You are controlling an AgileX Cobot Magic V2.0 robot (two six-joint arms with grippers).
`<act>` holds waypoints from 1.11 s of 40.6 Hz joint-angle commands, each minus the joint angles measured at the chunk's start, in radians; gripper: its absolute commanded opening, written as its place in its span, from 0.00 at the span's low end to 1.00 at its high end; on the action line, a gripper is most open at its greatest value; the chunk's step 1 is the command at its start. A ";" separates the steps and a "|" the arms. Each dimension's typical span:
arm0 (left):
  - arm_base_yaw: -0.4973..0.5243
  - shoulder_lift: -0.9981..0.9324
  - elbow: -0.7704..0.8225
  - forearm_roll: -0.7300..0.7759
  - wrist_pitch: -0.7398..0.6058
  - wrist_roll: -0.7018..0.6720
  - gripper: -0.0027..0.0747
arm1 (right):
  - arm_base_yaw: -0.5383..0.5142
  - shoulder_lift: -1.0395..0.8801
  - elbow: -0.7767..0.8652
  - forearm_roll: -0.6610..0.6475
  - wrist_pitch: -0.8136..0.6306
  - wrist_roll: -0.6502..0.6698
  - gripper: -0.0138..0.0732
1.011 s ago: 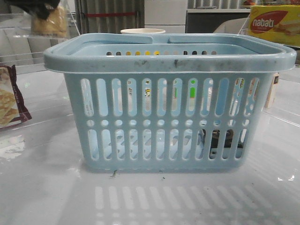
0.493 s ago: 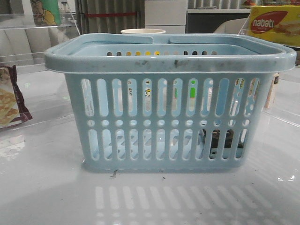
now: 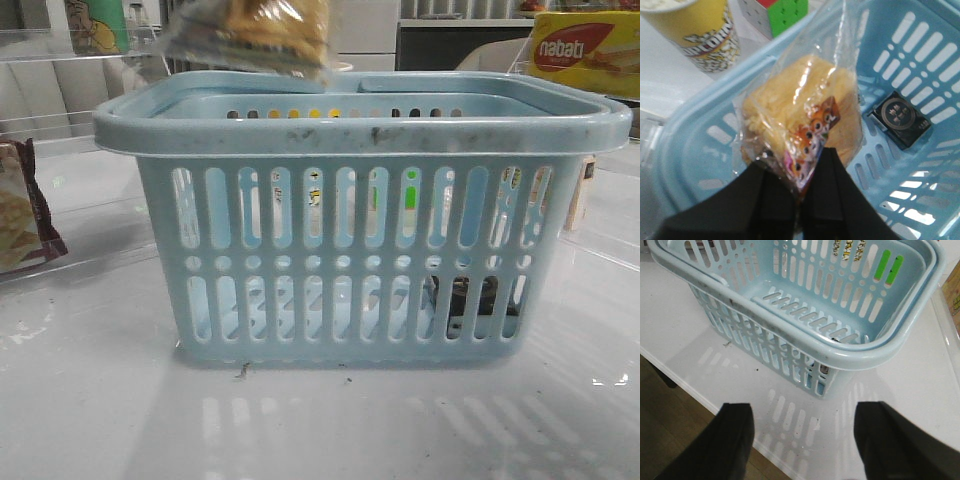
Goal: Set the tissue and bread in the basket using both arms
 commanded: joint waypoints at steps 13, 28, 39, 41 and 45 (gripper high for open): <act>-0.031 0.074 -0.032 -0.072 -0.042 0.002 0.68 | 0.000 -0.002 -0.027 -0.004 -0.070 -0.010 0.78; -0.029 -0.181 0.119 -0.070 -0.053 0.004 0.66 | 0.000 -0.002 -0.027 -0.004 -0.070 -0.010 0.78; -0.029 -0.506 0.429 -0.068 -0.105 0.024 0.66 | 0.000 -0.002 -0.027 -0.004 -0.070 -0.010 0.78; -0.029 -0.577 0.488 -0.068 -0.117 0.024 0.66 | 0.000 -0.002 -0.027 -0.004 -0.070 -0.010 0.78; -0.029 -0.697 0.598 -0.068 -0.132 0.024 0.66 | 0.000 -0.002 -0.027 -0.004 -0.070 -0.010 0.78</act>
